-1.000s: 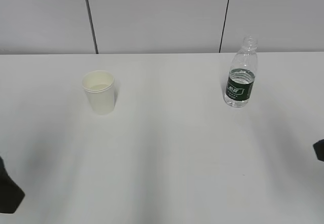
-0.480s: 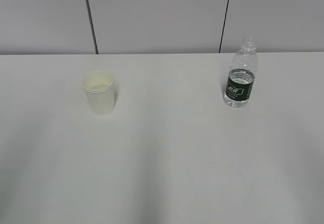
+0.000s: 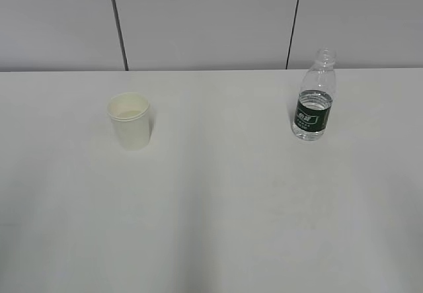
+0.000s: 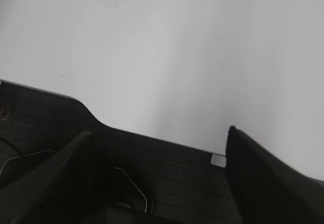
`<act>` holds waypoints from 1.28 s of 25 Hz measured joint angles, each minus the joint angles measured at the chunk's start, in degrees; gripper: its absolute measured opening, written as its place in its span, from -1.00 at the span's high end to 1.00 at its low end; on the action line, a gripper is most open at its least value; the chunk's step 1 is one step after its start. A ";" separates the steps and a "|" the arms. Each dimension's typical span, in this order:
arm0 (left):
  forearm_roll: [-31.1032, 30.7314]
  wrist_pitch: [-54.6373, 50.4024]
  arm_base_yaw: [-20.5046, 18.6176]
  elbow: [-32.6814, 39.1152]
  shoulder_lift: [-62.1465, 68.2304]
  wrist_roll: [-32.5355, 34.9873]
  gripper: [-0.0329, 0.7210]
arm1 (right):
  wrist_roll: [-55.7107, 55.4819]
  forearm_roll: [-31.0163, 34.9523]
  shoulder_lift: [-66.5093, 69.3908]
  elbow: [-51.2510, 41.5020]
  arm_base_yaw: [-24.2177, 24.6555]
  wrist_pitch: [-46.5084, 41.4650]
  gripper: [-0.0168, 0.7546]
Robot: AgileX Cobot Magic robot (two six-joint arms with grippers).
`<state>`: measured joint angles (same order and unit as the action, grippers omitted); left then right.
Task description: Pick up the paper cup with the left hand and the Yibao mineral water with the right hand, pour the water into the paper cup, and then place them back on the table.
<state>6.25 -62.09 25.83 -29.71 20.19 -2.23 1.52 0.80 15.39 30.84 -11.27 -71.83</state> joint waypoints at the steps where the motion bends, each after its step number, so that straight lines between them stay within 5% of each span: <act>1: 0.00 0.00 0.00 0.00 -0.13 0.00 -0.49 | -0.30 0.00 0.01 0.00 0.00 0.00 -0.56; 32: 0.00 0.05 -0.29 0.00 -0.95 0.06 -0.40 | -3.46 -1.10 0.01 -2.43 0.00 6.43 -0.56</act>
<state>6.25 -62.04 25.54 -29.71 19.24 -2.17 -1.94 -0.30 15.39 28.41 -11.27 -65.40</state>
